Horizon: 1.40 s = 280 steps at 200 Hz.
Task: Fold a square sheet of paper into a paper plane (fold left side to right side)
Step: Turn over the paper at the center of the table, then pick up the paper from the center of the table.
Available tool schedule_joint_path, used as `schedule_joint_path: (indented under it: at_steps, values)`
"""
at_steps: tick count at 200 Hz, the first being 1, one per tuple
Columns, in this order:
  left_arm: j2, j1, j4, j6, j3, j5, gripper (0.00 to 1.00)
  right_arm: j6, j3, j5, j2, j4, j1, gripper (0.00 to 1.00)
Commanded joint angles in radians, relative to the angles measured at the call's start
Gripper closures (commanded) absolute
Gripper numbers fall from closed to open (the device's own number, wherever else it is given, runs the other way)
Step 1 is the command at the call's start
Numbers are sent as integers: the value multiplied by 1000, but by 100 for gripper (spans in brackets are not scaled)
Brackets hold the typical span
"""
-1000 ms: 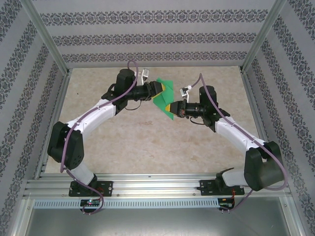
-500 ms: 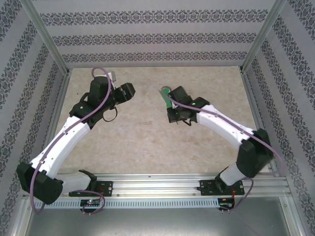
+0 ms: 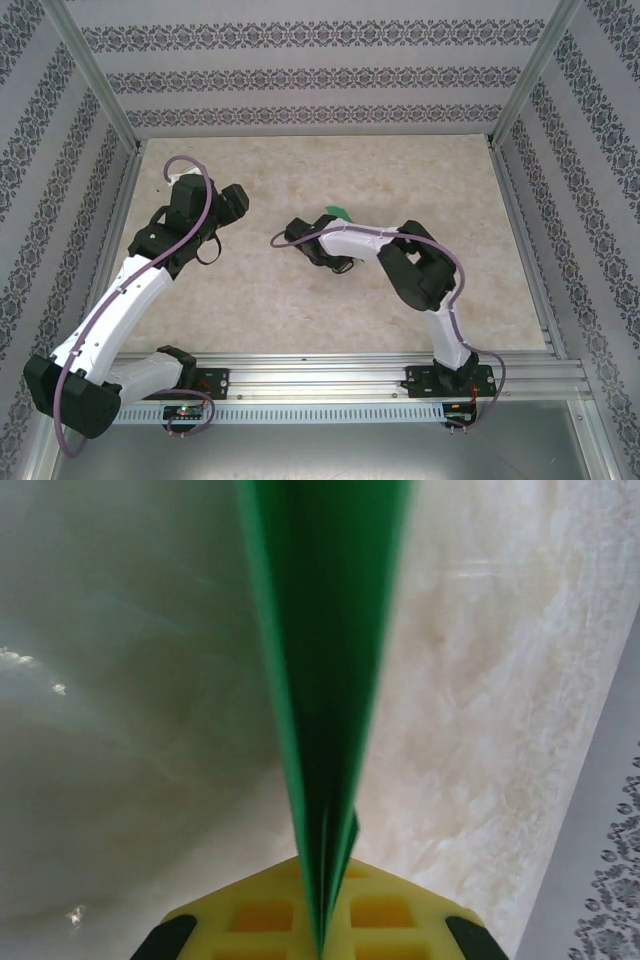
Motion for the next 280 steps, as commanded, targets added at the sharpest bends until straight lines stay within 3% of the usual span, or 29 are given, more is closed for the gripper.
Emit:
schedule_joint_path:
  at_steps: [1,31,64,83,108,134,181,213,229,259,280]
  values:
    - [-15,16,-10,-7,-20,-8,22,-15,34,39,38,-39,27,89]
    - [4,22,-13,-5,-22,19,22,-20,-22,-104,-46,7,56,66]
    - [56,24,28,-6,-47,94,21,-12,-164,-263,-304,94,58,46]
    - [123,24,98,-15,-67,208,21,-3,-246,-340,-485,159,42,39]
    - [257,21,235,-45,-71,437,22,19,-338,-473,-711,264,-27,31]
    - [402,-12,354,-77,-47,580,24,45,-441,-672,-887,396,-167,27]
    - [653,-100,503,-138,35,670,28,115,-569,-945,-1046,557,-396,24]
    - [801,-129,562,-181,107,707,32,212,-696,-1118,-1150,711,-541,13]
    - [860,-138,581,-194,140,721,36,267,-758,-1174,-1199,781,-604,2]
    - [947,-151,603,-214,193,747,44,332,-831,-1269,-1227,873,-678,2]
    - [988,-156,628,-228,213,764,54,386,-856,-1270,-1206,905,-691,2]
